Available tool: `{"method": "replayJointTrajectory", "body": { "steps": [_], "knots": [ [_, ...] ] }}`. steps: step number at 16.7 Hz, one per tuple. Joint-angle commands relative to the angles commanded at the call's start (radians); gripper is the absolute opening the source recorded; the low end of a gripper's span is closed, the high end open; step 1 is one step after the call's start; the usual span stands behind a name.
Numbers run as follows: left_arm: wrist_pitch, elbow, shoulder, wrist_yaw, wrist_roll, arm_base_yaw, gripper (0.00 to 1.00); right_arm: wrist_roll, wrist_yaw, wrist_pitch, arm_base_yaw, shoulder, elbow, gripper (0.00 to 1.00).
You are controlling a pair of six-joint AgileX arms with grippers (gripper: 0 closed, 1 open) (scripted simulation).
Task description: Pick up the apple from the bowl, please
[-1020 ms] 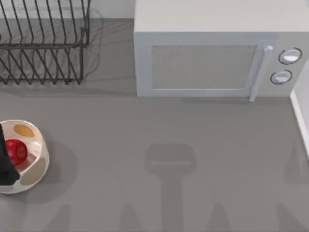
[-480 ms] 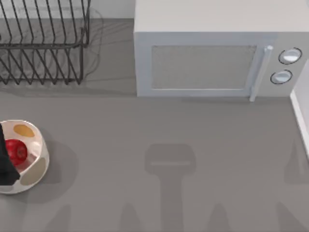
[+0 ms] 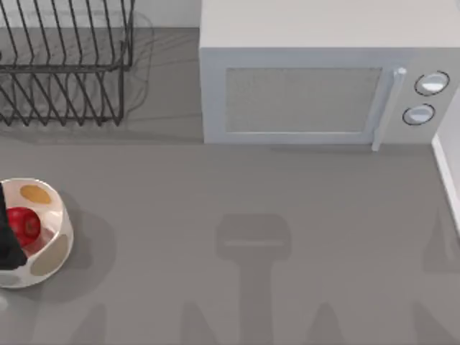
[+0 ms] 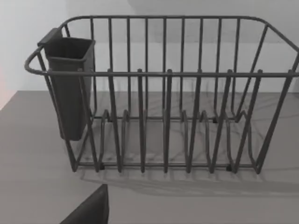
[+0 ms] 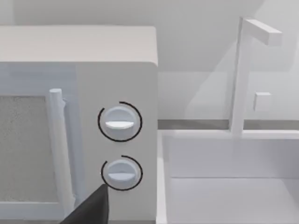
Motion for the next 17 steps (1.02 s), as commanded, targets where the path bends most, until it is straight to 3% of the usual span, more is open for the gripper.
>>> {"method": "replayJointTrajectory", "body": {
  "steps": [17],
  "knots": [
    [-0.899,0.962,1.415,0.0,0.028,0.01,1.0,0.0,0.0,0.0,0.0,0.0,0.0,1.0]
  ]
}}
